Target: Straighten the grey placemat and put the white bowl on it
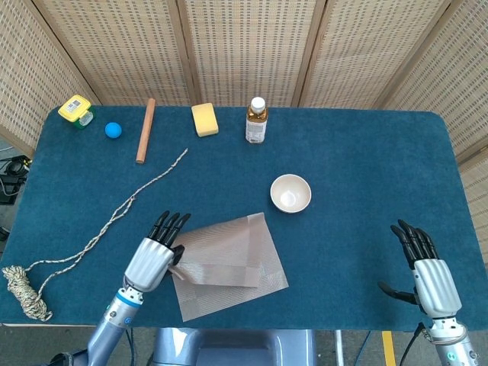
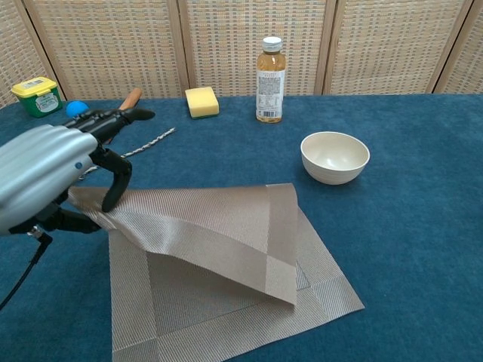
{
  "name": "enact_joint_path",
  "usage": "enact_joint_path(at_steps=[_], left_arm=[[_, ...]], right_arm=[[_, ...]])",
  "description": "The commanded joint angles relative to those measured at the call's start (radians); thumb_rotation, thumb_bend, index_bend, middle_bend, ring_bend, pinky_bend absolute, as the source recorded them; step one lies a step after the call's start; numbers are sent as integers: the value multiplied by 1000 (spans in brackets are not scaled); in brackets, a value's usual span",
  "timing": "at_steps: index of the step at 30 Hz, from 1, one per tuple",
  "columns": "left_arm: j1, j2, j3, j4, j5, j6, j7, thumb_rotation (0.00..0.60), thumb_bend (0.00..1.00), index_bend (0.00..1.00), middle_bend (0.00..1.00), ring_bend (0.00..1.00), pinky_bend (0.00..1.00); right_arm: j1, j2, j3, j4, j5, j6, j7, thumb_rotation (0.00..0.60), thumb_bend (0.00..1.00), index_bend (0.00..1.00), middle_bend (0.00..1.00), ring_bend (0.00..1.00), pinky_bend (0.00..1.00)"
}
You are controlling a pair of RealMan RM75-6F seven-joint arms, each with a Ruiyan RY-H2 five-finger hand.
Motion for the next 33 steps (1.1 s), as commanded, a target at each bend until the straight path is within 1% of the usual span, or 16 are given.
enact_joint_path(at_steps=[1, 4, 8, 13, 17, 20, 21, 22, 23, 24, 25, 26, 27, 29, 33], left_arm=[[-4, 30, -29, -29, -27, -6, -29, 600, 579, 726, 0, 0, 0], [-24, 43, -65, -45, -84, -53, -64, 600, 579, 725, 0, 0, 0], [-66, 49, -145, -48, -218, -147, -80, 600, 578, 720, 0, 0, 0], [-104, 49, -246, -36, -367, -203, -85, 600, 575, 688, 0, 0, 0], [-121, 50, -327, -66, -545, -254, -110, 600, 561, 659, 0, 0, 0], [-147, 54, -379, -58, -653, -280, -91, 600, 546, 633, 0, 0, 0], [-158, 55, -395, -54, -685, -287, -82, 600, 527, 614, 0, 0, 0], [-168, 57, -408, -46, -712, -289, -71, 600, 500, 588, 0, 0, 0], [-176, 58, -415, -39, -727, -291, -62, 600, 443, 522, 0, 0, 0], [-185, 60, -420, -29, -743, -292, -49, 600, 345, 402, 0, 0, 0], [-191, 63, -421, -21, -752, -293, -37, 600, 267, 305, 0, 0, 0], [-198, 69, -421, -9, -767, -293, -18, 600, 150, 161, 0, 0, 0], [-202, 73, -419, -4, -779, -295, -7, 600, 65, 65, 0, 0, 0], [-204, 88, -416, -6, -821, -309, 9, 600, 3, 2, 0, 0, 0], [-194, 111, -416, -16, -867, -320, -17, 600, 0, 0, 0, 0, 0]], right_arm=[[0, -1, -1, -1, 0, -1, -3, 600, 131, 0, 0, 0, 0], [2, -3, -2, 0, 1, -7, -9, 600, 132, 0, 0, 0, 0], [4, -4, -3, -3, 2, -12, -13, 600, 131, 0, 0, 0, 0], [5, -4, 4, 1, 16, -14, -6, 600, 132, 0, 0, 0, 0], [9, -6, 3, 2, 18, -23, -11, 600, 132, 0, 0, 0, 0], [9, -9, 1, 2, 15, -25, -19, 600, 131, 0, 0, 0, 0], [9, -10, 0, 1, 15, -24, -22, 600, 131, 0, 0, 0, 0], [9, -11, 0, 1, 15, -24, -24, 600, 131, 0, 0, 0, 0], [8, -12, 0, 0, 15, -24, -25, 600, 131, 0, 0, 0, 0], [8, -12, 0, 0, 16, -23, -25, 600, 131, 0, 0, 0, 0], [8, -12, 0, 0, 17, -24, -25, 600, 132, 0, 0, 0, 0], [8, -12, 1, 1, 19, -24, -24, 600, 131, 0, 0, 0, 0], [8, -12, 2, 1, 22, -25, -23, 600, 132, 0, 0, 0, 0], [9, -11, 3, 2, 26, -27, -22, 600, 131, 0, 0, 0, 0], [10, -11, 2, 1, 24, -28, -25, 600, 131, 0, 0, 0, 0]])
